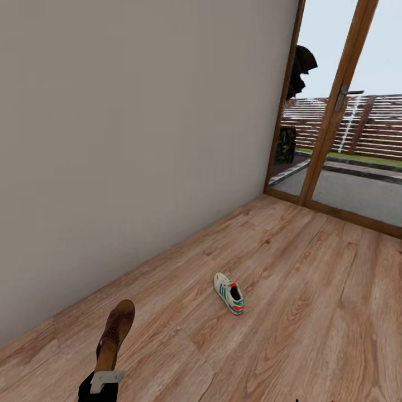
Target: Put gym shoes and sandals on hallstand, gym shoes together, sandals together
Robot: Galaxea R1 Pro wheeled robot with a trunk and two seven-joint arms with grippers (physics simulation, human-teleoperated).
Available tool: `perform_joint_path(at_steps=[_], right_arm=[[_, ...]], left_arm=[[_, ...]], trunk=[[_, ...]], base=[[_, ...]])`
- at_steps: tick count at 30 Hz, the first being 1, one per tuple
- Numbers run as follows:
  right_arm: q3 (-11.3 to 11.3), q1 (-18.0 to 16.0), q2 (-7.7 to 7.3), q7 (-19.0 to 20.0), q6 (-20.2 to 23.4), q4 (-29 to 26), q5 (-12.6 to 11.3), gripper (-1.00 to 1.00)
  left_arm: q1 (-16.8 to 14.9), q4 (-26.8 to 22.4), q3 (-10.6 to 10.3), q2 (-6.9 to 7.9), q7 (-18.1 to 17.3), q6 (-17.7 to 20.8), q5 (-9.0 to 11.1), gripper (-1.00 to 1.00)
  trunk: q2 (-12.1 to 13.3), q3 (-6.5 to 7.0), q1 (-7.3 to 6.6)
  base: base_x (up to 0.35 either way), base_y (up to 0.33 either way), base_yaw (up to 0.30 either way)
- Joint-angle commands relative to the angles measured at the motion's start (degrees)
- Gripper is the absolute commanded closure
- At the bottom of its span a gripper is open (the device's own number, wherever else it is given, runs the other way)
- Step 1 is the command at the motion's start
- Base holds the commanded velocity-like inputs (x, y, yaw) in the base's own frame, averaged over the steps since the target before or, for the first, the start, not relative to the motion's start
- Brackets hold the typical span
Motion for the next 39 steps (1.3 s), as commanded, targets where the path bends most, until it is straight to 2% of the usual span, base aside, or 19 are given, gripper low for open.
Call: perform_joint_path(at_steps=[1,16,27,39], right_arm=[[-0.17,0.01,0.03,0.00,-0.08,-0.05,0.58,-1.00],[-0.17,0.01,0.03,-0.03,-0.08,-0.17,0.58,-1.00],[-0.17,0.01,0.03,-0.12,-0.08,-0.12,0.58,-1.00],[-0.17,0.01,0.17,-0.14,-0.08,-0.56,0.58,-1.00]], left_arm=[[-0.03,0.04,0.04,-0.01,0.16,-0.14,-0.23,1.00],[-0.03,0.04,0.04,0.02,0.16,-0.13,-0.23,1.00],[-0.03,0.04,0.04,0.05,0.16,-0.14,-0.23,1.00],[-0.03,0.04,0.04,0.01,0.16,-0.07,-0.23,1.00]], trunk=[[-0.02,-0.04,0.02],[-0.02,-0.04,0.02],[-0.02,-0.04,0.02],[-0.02,-0.04,0.02]], base=[[0.230,-0.210,0.237],[0.188,-0.210,0.255],[0.009,-0.184,0.030],[0.000,-0.025,0.001]])
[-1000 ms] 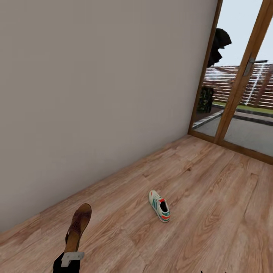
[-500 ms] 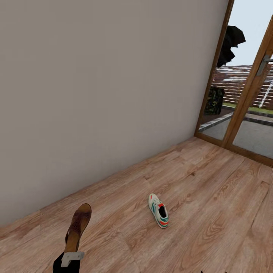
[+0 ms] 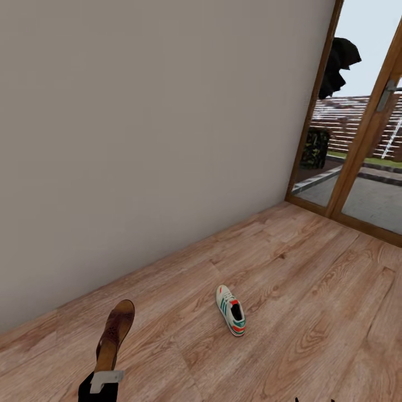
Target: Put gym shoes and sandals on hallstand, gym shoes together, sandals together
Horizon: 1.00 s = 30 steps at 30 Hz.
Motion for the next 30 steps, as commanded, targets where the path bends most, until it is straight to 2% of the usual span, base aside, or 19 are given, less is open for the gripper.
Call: perform_joint_path(at_steps=[1,3,5,9,22,30], right_arm=[[-0.17,0.01,0.18,-0.04,-0.07,-0.09,0.56,-1.00],[-0.31,0.01,2.07,-0.08,-0.11,-0.19,0.65,-1.00],[-0.37,0.01,2.84,-0.09,-0.13,-0.25,0.70,-1.00],[-0.41,0.01,3.40,-0.09,-0.15,-0.27,0.74,-1.00],[-0.49,0.01,3.67,-0.04,-0.16,-0.14,0.76,-1.00],[-0.50,0.01,3.67,-0.01,-0.16,-0.17,0.76,-1.00]], left_arm=[[-0.02,0.03,0.04,-0.01,0.17,-0.13,-0.23,1.00],[-0.02,0.03,0.04,-0.03,0.17,-0.12,-0.23,1.00],[-0.02,0.03,0.04,-0.04,0.17,-0.13,-0.23,1.00],[-0.02,0.03,0.04,-0.04,0.17,-0.14,-0.23,1.00],[-0.01,0.03,0.04,-0.04,0.17,-0.20,-0.23,1.00],[-0.02,0.03,0.04,-0.04,0.17,-0.21,-0.23,1.00]], trunk=[[-0.02,-0.04,-0.01],[-0.02,-0.04,-0.01],[-0.02,-0.04,-0.01],[-0.02,-0.04,-0.01],[-0.02,-0.04,-0.01],[-0.02,-0.07,-0.01]], base=[[0.000,-0.001,0.000],[0.000,0.000,0.086],[0.000,0.000,0.187],[0.013,0.000,0.237],[0.184,-0.113,0.269],[0.203,-0.136,0.074]])
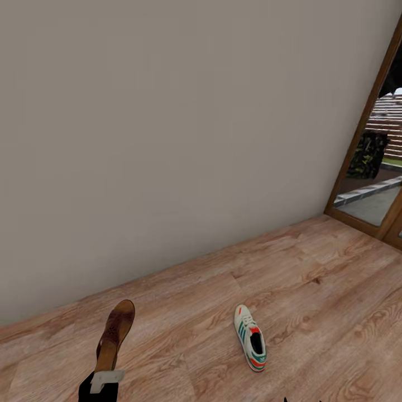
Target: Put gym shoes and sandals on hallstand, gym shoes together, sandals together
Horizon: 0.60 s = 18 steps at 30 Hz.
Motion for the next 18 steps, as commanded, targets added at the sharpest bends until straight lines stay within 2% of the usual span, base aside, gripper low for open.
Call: perform_joint_path(at_steps=[1,18], right_arm=[[-0.17,0.00,0.03,-0.02,-0.08,-0.06,0.57,-1.00],[-0.18,0.00,0.02,-0.02,-0.08,-0.10,0.57,-1.00]], left_arm=[[-0.02,0.03,0.04,0.00,0.16,-0.13,-0.23,1.00],[-0.03,0.03,0.04,0.00,0.16,-0.13,-0.23,1.00]], trunk=[[-0.02,-0.04,0.00],[-0.02,-0.04,0.00]], base=[[0.076,-0.050,0.015],[0.020,-0.010,0.002]])
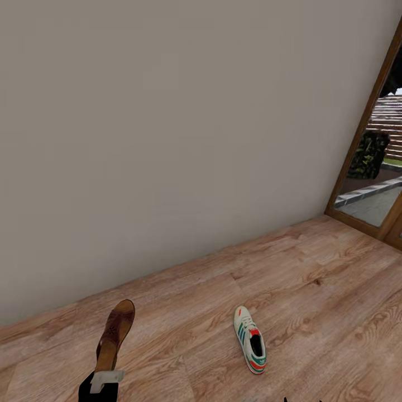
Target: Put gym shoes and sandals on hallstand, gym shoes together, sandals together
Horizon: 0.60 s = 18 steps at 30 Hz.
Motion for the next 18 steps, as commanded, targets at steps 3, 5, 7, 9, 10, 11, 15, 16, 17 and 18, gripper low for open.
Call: perform_joint_path(at_steps=[3,5,7,9,10,11,15,16,17,18], right_arm=[[-0.16,0.00,0.02,-0.02,-0.08,-0.04,0.57,-1.00],[-0.16,0.00,0.03,-0.02,-0.08,-0.04,0.57,-1.00],[-0.16,0.00,0.03,-0.02,-0.08,-0.04,0.57,-1.00],[-0.16,0.00,0.02,-0.02,-0.08,-0.04,0.57,-1.00],[-0.16,0.00,0.03,-0.02,-0.08,-0.04,0.57,-1.00],[-0.16,0.00,0.03,-0.02,-0.08,-0.04,0.57,-1.00],[-0.16,0.00,0.02,-0.06,-0.08,-0.10,0.57,-1.00],[-0.18,0.00,-0.01,-0.06,-0.05,-0.05,0.57,-1.00],[-0.18,0.00,-0.01,-0.07,-0.04,-0.01,0.57,-1.00],[-0.18,0.00,-0.02,-0.08,-0.03,0.00,0.57,-1.00]], left_arm=[[-0.02,0.03,0.03,-0.01,0.17,-0.13,-0.24,1.00],[-0.02,0.03,0.02,-0.01,0.17,-0.13,-0.25,1.00],[-0.02,0.03,0.02,-0.01,0.13,-0.13,-0.26,1.00],[-0.02,0.03,0.03,-0.01,0.14,-0.13,-0.29,1.00],[-0.02,0.03,0.01,-0.01,0.12,-0.13,-0.29,1.00],[-0.02,0.01,0.01,-0.01,0.11,-0.13,-0.30,1.00],[-0.02,-0.34,-0.05,-0.01,-0.09,-0.13,-0.32,1.00],[-0.02,-0.64,-0.15,-0.01,-0.30,-0.15,-0.42,1.00],[-0.02,-0.86,-0.22,-0.01,-0.38,-0.15,-0.49,1.00],[-0.02,-1.13,-0.27,-0.02,-0.45,-0.13,-0.56,1.00]], trunk=[[-0.02,-0.04,0.00],[-0.02,-0.04,0.00],[-0.02,-0.04,0.00],[-0.02,-0.04,0.00],[-0.02,-0.04,0.00],[-0.02,-0.04,0.00],[-0.02,-0.04,0.00],[-0.02,-0.04,0.00],[-0.02,-0.04,0.00],[-0.02,-0.04,0.00]], base=[[0.120,-0.097,0.000],[0.156,-0.163,0.000],[0.166,-0.184,0.000],[0.173,-0.197,0.000],[0.157,-0.175,0.024],[0.134,-0.146,0.052],[0.069,-0.075,0.151],[0.028,-0.031,0.214],[0.022,-0.024,0.196],[0.018,-0.020,0.164]])
